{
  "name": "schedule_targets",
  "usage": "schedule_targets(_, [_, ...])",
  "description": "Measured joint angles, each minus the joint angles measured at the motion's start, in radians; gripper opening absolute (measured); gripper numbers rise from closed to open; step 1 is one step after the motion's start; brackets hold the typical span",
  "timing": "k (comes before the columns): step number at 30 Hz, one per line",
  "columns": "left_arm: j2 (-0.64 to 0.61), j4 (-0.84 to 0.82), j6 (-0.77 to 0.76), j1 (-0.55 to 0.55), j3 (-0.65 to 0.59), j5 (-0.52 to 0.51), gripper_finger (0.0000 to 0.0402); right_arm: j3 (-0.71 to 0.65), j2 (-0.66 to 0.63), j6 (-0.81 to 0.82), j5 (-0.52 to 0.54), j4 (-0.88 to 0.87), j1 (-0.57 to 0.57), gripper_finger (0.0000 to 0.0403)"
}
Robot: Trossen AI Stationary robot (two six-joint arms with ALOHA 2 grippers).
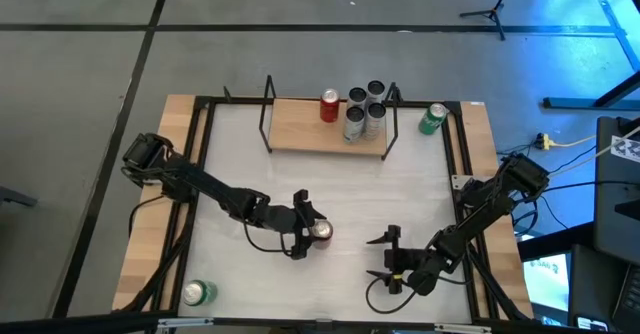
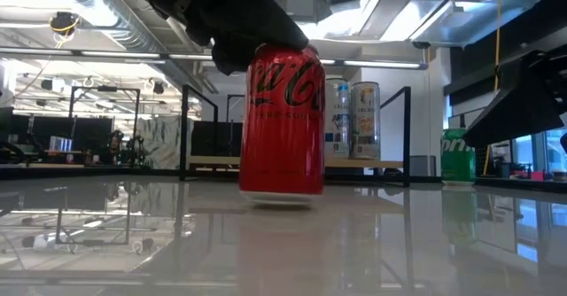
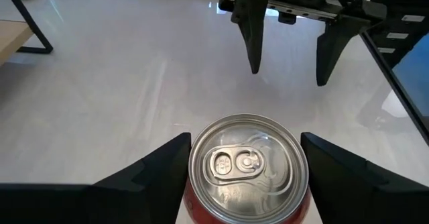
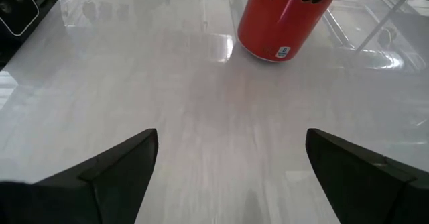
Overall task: Place canned beverage on shelf
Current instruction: Put the red soda can on the shelf aligned with the other red soda can
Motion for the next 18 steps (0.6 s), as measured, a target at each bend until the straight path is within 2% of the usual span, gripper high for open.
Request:
schedule_targets(4, [0.000,0.000,-0.018,-0.001,0.000,0.003,0.0261,0.000,0.000,0.000,0.000,0.000,0.000,0.0376])
schedule_targets(9, [0.000,0.001,-0.028,0.001,0.001,0.022,0.0302,0.000,0.000,0.000,0.000,0.000,0.000,0.0376])
schedule_targets(12, [0.000,0.001,-0.027,0.001,0.001,-0.001,0.0319,0.000,0.000,0.000,0.001,0.000,0.000,0.0376])
schedule_targets(18, [0.013,0.005,-0.028,-0.004,0.001,0.002,0.0326,0.000,0.000,0.000,0.001,0.000,0.000,0.0376])
